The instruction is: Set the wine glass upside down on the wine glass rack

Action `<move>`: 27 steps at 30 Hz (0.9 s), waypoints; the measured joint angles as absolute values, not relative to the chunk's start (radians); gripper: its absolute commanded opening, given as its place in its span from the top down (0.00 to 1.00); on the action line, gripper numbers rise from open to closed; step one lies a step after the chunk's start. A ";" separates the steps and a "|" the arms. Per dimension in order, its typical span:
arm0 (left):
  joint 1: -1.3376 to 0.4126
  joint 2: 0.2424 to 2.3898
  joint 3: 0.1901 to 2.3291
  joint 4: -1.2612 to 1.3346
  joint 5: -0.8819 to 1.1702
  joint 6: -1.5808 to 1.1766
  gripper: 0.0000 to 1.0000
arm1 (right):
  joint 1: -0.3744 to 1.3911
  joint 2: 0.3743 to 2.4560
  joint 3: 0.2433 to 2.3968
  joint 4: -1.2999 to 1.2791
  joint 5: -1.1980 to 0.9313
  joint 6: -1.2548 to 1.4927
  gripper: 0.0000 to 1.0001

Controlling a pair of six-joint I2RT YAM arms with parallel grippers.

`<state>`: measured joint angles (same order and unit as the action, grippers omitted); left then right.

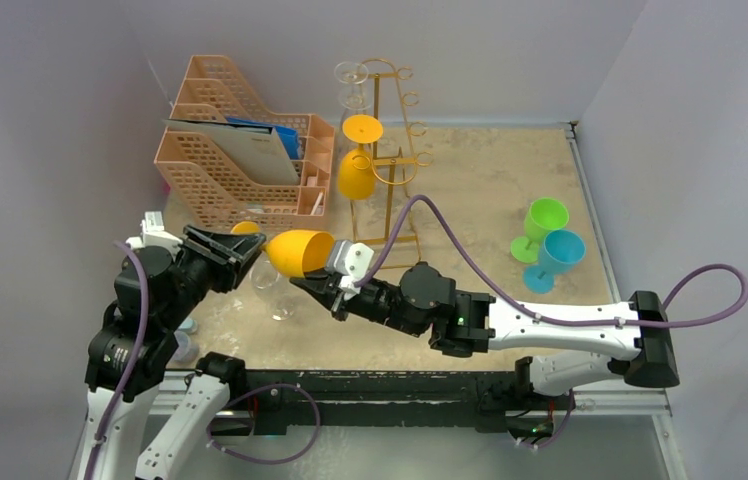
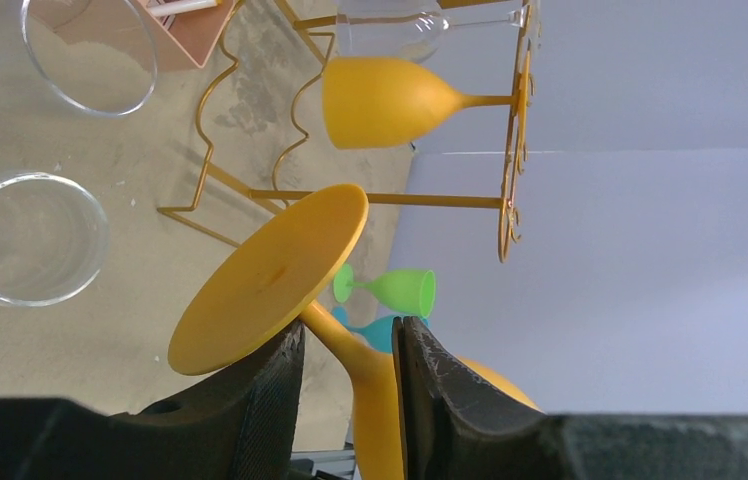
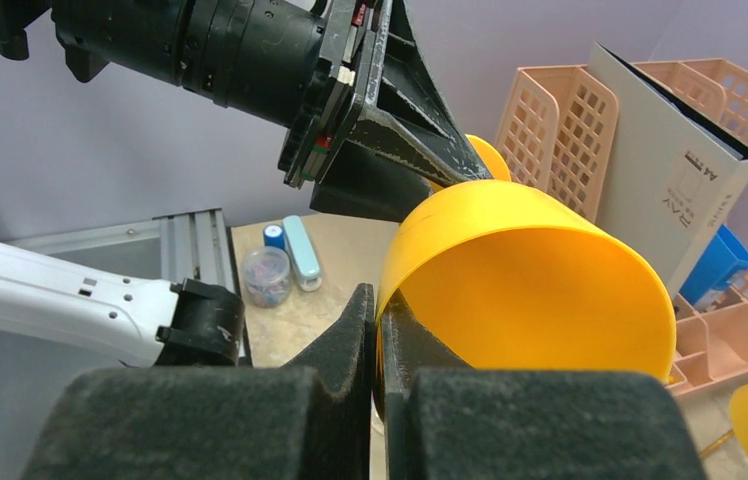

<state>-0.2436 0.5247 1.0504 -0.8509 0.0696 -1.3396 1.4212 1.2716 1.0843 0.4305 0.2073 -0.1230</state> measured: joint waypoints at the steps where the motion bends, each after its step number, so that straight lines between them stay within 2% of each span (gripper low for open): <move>1: -0.244 0.520 1.050 -0.855 0.066 -1.343 0.65 | 1.421 1.274 1.084 0.433 0.204 -0.119 1.00; 9: -0.244 0.502 1.053 -0.910 0.027 -1.363 0.65 | 1.423 1.295 1.084 0.461 0.185 -0.092 1.00; 18: -0.244 0.459 1.055 -1.010 -0.069 -1.412 0.70 | 1.431 1.350 1.084 0.513 0.160 -0.054 1.00; 27: -0.244 0.435 1.039 -1.000 -0.069 -1.493 0.86 | 1.463 1.374 1.076 0.570 0.189 -0.106 1.00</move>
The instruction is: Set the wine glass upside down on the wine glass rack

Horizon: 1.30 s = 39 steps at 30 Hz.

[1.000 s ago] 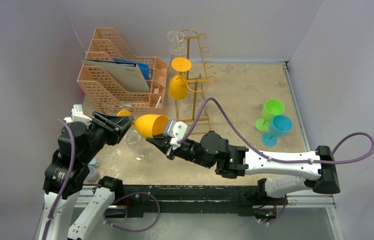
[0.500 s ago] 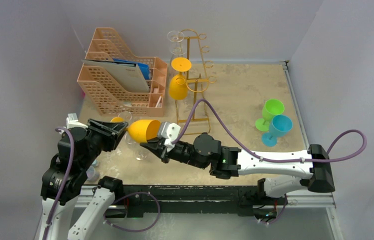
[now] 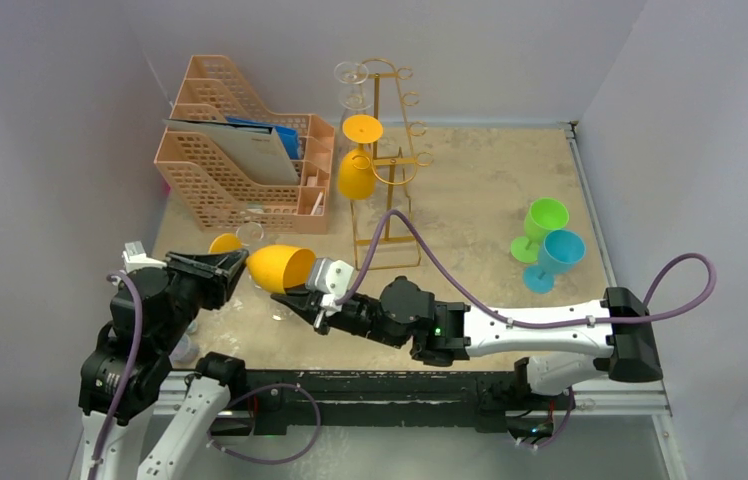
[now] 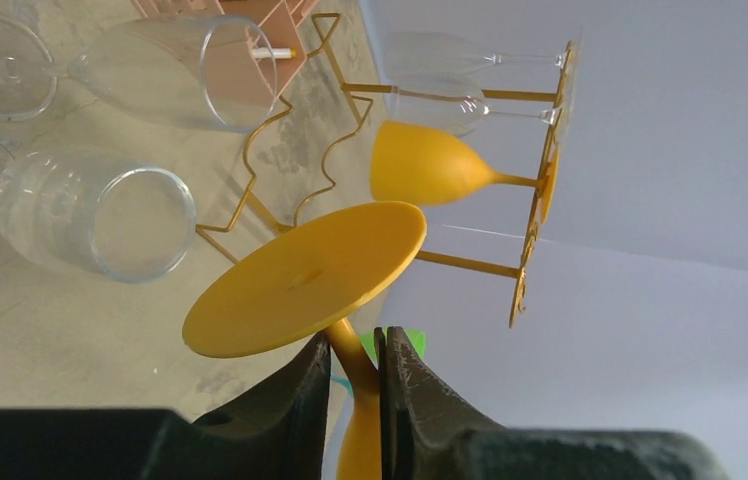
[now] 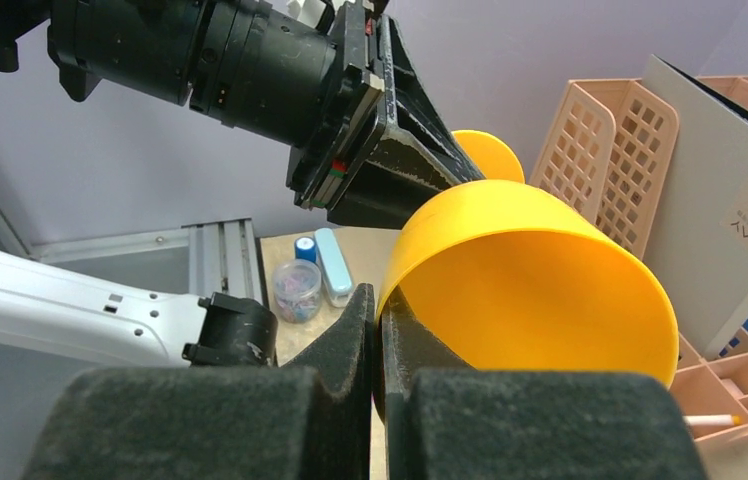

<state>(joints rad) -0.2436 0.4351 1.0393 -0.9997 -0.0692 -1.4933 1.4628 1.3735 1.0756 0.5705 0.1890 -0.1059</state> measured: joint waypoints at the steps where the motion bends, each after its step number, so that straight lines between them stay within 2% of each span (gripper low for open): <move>1: -0.244 0.427 1.033 -0.993 -0.067 -1.501 0.88 | 1.468 1.374 1.071 0.578 0.195 -0.117 1.00; 3: -0.244 0.414 1.028 -0.989 -0.067 -1.510 0.92 | 1.474 1.374 1.067 0.585 0.199 -0.131 1.00; 5: -0.243 0.407 1.028 -0.991 -0.061 -1.588 1.00 | 1.477 1.372 1.064 0.592 0.199 -0.141 1.00; 12: -0.244 0.370 1.014 -0.962 -0.068 -1.687 1.00 | 1.478 1.365 1.058 0.615 0.196 -0.146 1.00; 13: -0.244 0.360 1.011 -0.951 -0.073 -1.687 1.00 | 1.479 1.363 1.057 0.619 0.196 -0.144 0.98; 19: -0.244 0.305 1.008 -0.878 -0.115 -1.673 1.00 | 1.481 1.360 1.053 0.624 0.192 -0.109 0.72; 25: -0.244 0.303 1.008 -0.833 -0.151 -1.593 1.00 | 1.485 1.360 1.047 0.622 0.192 -0.081 0.54; 33: -0.244 0.413 1.098 -0.740 -0.145 -1.227 1.00 | 1.486 1.285 1.001 0.549 0.218 -0.033 0.41; 39: -0.244 0.523 1.167 -0.661 -0.056 -0.917 1.00 | 1.486 1.188 0.988 0.461 0.292 0.013 0.37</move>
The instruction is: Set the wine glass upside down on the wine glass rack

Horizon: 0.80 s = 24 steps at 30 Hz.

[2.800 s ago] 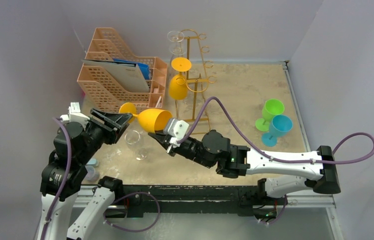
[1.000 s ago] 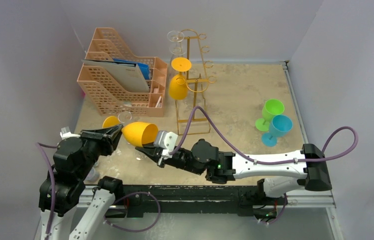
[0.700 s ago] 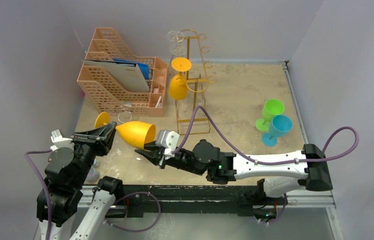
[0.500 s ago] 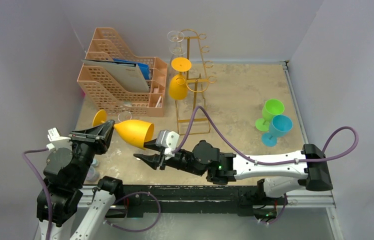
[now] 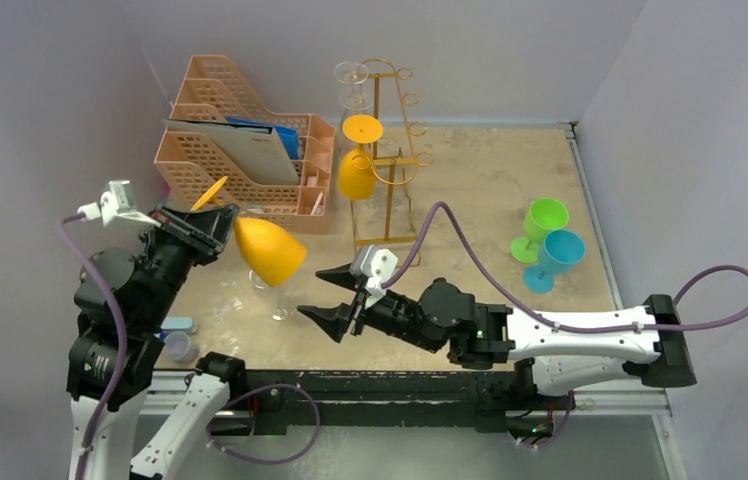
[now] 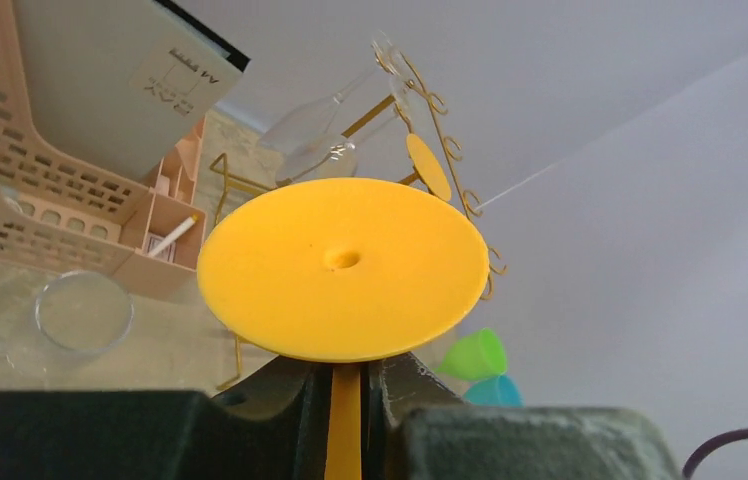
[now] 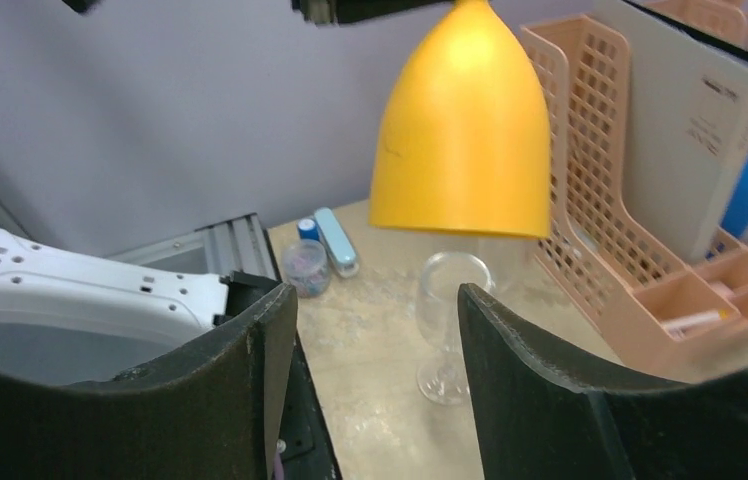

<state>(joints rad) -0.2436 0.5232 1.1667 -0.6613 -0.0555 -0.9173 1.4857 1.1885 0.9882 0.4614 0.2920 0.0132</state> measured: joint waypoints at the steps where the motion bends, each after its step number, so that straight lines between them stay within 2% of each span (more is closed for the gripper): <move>1: -0.244 0.543 1.178 -0.654 -0.034 -0.871 1.00 | 1.486 1.178 0.988 0.442 0.309 0.021 0.37; 10: -0.244 0.701 1.234 -0.608 0.174 -0.557 1.00 | 1.463 1.160 1.028 0.128 0.466 0.155 0.36; 14: -0.244 0.744 1.227 -0.568 0.255 -0.454 1.00 | 1.372 1.166 1.085 -0.038 0.471 0.293 0.37; 19: -0.244 0.770 1.177 -0.463 0.327 -0.351 1.00 | 1.247 1.164 1.093 -0.201 0.457 0.477 0.37; 24: -0.244 0.833 1.089 -0.260 0.424 -0.257 1.00 | 1.207 1.125 1.073 -0.322 0.453 0.650 0.37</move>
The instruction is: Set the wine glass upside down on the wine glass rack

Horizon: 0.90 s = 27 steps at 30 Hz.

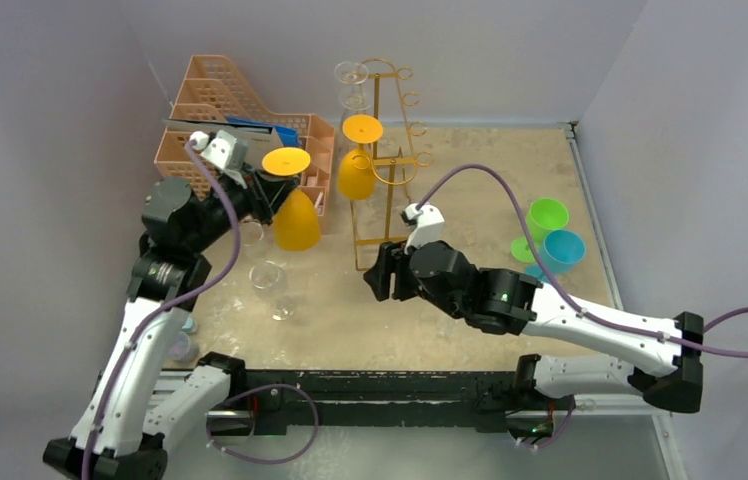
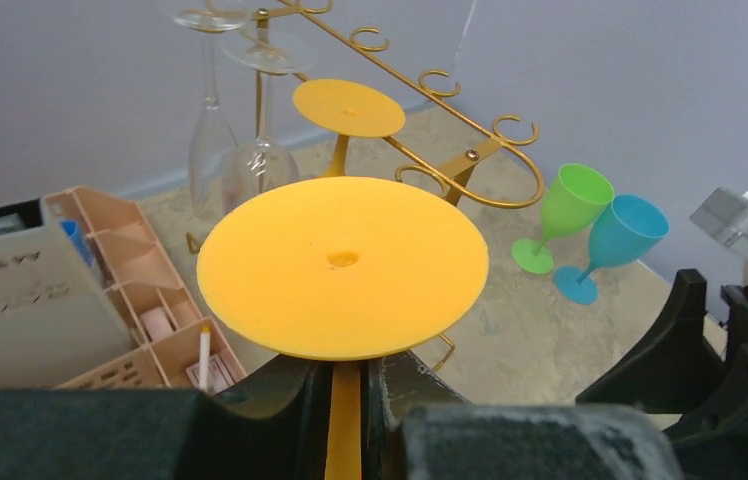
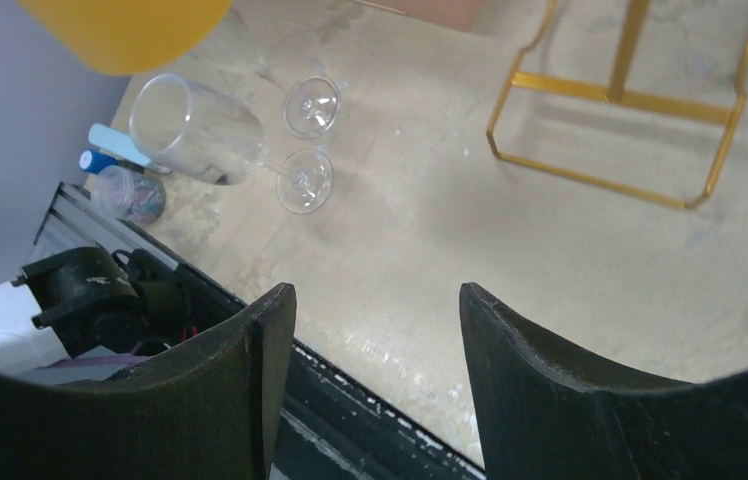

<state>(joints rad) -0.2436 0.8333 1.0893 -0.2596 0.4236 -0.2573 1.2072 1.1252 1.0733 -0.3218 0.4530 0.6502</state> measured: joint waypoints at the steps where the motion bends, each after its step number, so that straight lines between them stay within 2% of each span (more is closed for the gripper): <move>1: -0.244 0.850 1.071 -0.215 0.446 -0.240 1.00 | 1.200 1.110 1.065 -0.341 0.453 0.685 0.37; 11: -0.244 1.102 1.050 0.061 0.693 -0.097 1.00 | 1.168 1.034 0.994 -0.421 0.454 0.881 0.38; 18: -0.244 1.181 1.060 0.231 0.872 -0.084 1.00 | 1.168 1.000 0.973 -0.434 0.455 0.916 0.38; 27: -0.244 1.235 1.072 0.271 0.958 -0.012 1.00 | 1.168 0.995 0.973 -0.436 0.463 0.916 0.38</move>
<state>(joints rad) -0.2436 1.2354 1.0718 0.2710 0.9577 -0.0124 1.1675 0.9947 0.9726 -0.4362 0.4633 0.9157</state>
